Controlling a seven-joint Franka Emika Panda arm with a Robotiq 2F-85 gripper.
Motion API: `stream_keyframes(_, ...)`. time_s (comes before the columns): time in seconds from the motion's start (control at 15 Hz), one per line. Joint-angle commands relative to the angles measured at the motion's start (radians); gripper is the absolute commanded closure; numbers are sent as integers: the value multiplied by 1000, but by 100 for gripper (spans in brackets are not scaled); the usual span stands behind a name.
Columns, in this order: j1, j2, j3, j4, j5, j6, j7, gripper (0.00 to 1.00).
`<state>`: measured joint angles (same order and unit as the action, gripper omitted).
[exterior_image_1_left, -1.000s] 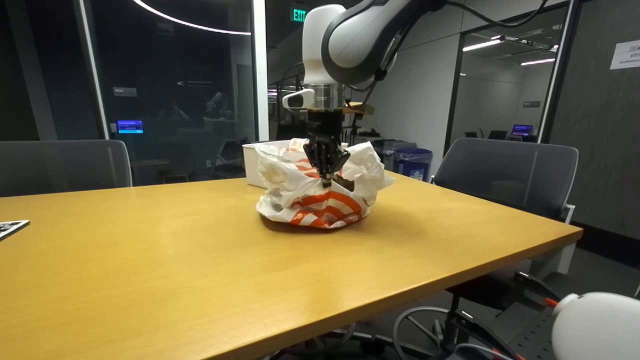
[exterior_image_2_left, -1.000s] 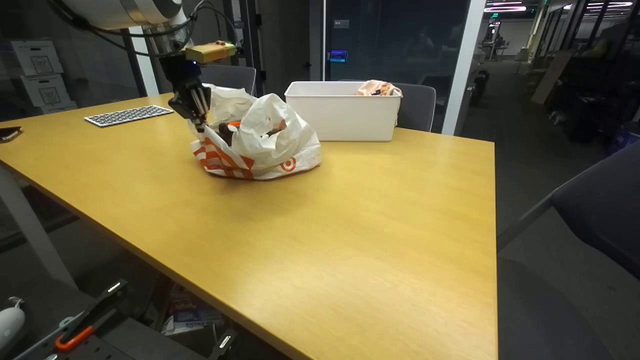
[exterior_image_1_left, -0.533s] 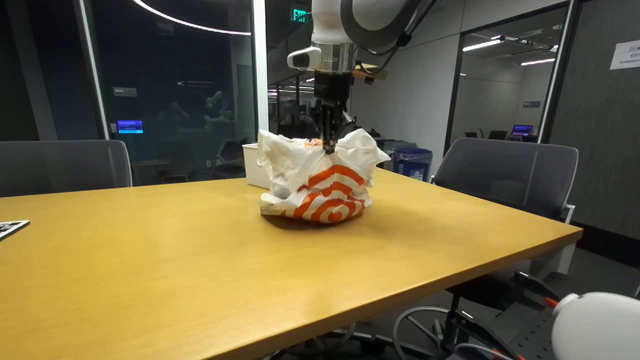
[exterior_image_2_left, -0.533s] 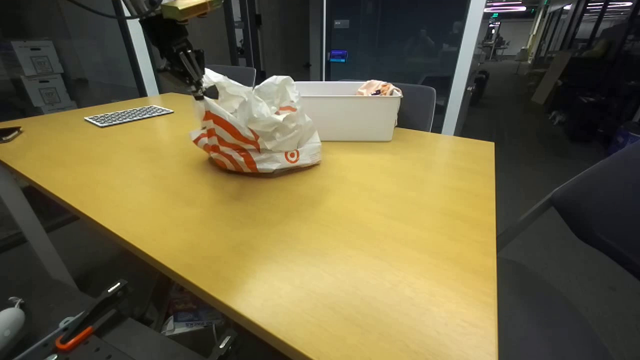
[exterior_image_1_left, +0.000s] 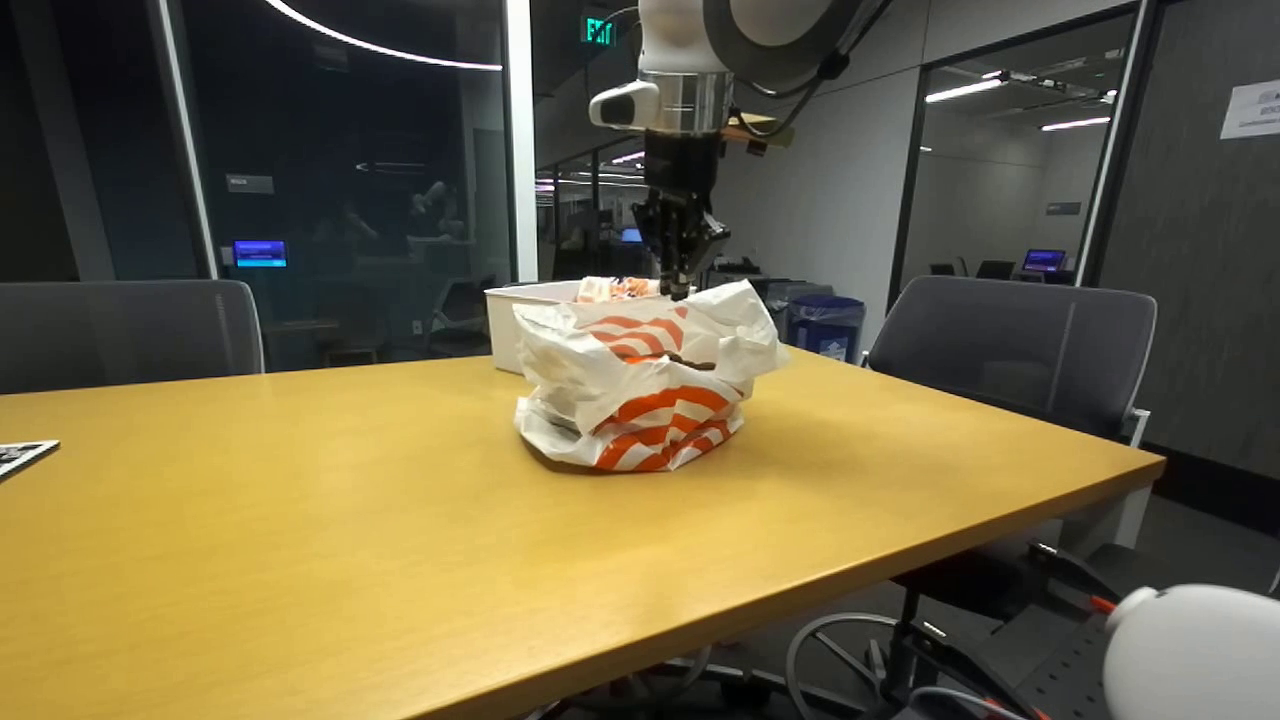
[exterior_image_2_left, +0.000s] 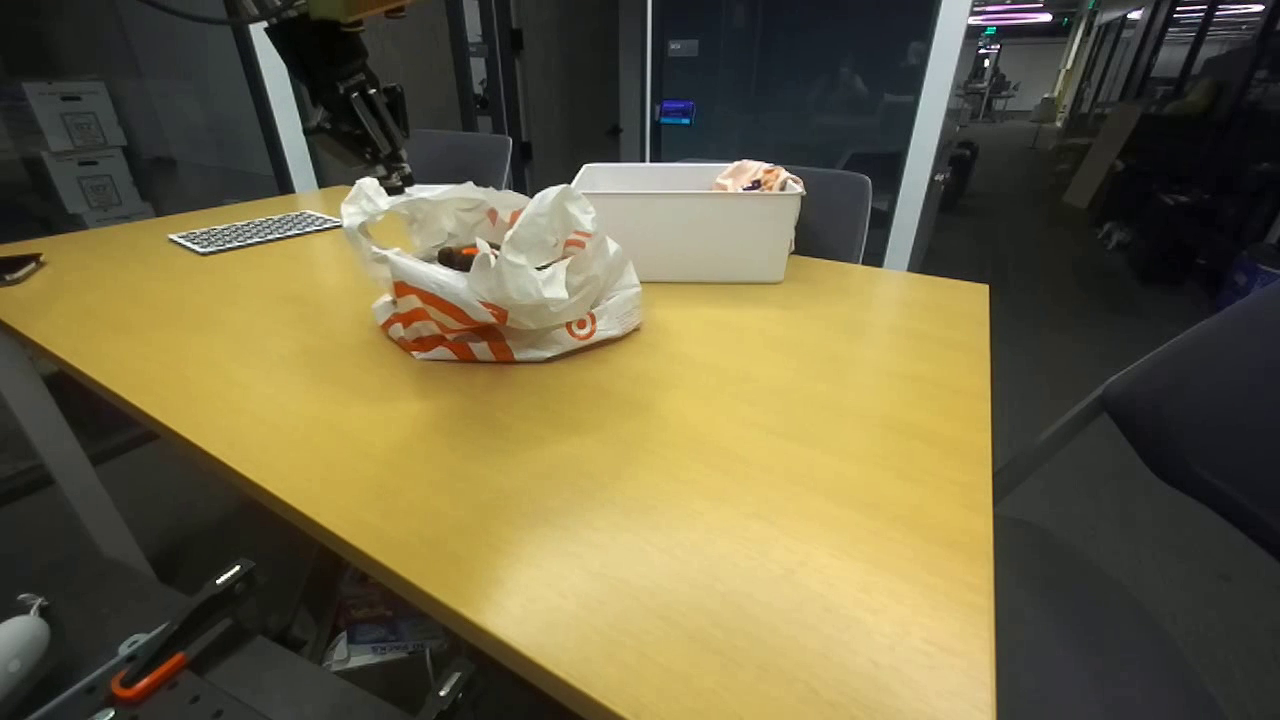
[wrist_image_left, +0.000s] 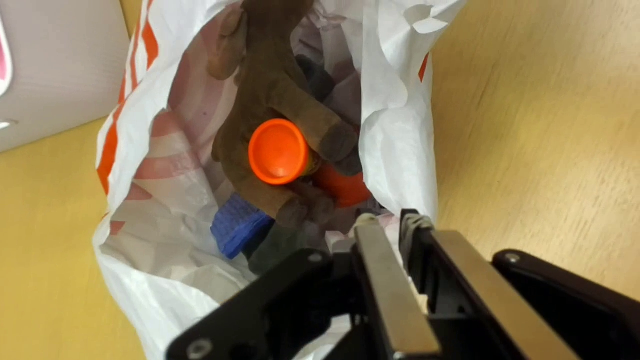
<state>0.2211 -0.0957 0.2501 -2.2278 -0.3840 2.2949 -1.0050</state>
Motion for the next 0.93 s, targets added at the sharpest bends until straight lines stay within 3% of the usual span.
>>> stream_keyframes(0.0,8,-3,-11,-3,-3,-22,-11,48)
stream_keyframes(0.4,18,-41,-3,9,-3,-95,1,3)
stream_keyframes(0.67,28,-62,0,29,12,-139,-7,0)
stream_keyframes(0.8,43,-58,-8,50,91,-205,-87,0)
stream_keyframes(0.87,31,-45,-4,26,36,-153,-23,0)
